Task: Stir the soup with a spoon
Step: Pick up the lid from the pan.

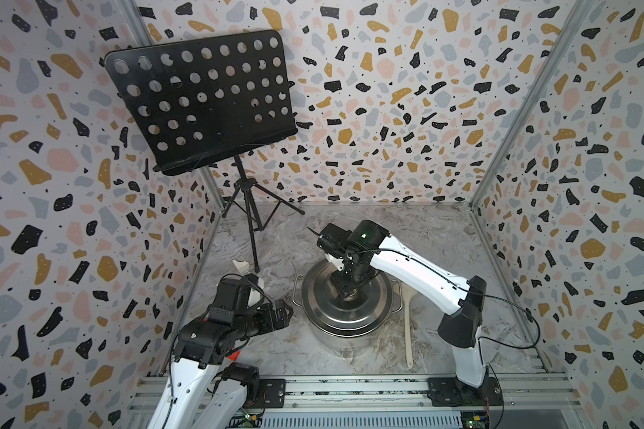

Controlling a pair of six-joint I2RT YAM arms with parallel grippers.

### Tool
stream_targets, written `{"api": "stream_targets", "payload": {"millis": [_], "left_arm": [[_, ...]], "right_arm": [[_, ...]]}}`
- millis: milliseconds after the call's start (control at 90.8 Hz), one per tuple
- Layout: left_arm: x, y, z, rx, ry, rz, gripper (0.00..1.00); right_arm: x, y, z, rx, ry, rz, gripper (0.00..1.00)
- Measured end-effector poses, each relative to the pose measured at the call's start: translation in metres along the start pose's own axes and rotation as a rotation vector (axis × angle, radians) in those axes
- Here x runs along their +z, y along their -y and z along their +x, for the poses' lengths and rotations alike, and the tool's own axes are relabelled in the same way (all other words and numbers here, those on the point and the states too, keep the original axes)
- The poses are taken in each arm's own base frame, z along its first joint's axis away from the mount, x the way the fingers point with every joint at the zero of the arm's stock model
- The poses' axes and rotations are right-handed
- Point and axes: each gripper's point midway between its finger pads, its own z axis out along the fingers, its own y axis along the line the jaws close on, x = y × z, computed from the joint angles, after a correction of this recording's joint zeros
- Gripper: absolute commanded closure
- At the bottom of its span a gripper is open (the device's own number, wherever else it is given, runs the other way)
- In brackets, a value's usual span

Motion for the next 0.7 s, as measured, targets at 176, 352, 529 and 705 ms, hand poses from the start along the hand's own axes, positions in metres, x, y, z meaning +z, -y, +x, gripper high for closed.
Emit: {"api": "stream_targets", "payload": {"millis": [176,352,529,705], "left_arm": [[0.000,0.000,0.000,0.000,0.001,-0.003,0.01],[0.000,-0.001,-0.001,0.000,0.004,-0.008,0.00],[0.000,-0.003,-0.001,0.000,0.007,-0.015,0.01],[-0.003,-0.003,-0.002,0.003,0.026,-0.016,0.01]], "right_arm": [[-0.030,0.002,-0.018,0.047,0.101,-0.065,0.54],[-0.084,0.039,-0.028,0.149,0.247,-0.115,0.54],[-0.143,0.128,-0.021,0.334,0.416,-0.075,0.54],[-0.171,0.243,0.009,0.541,0.498,0.084,0.53]]}}
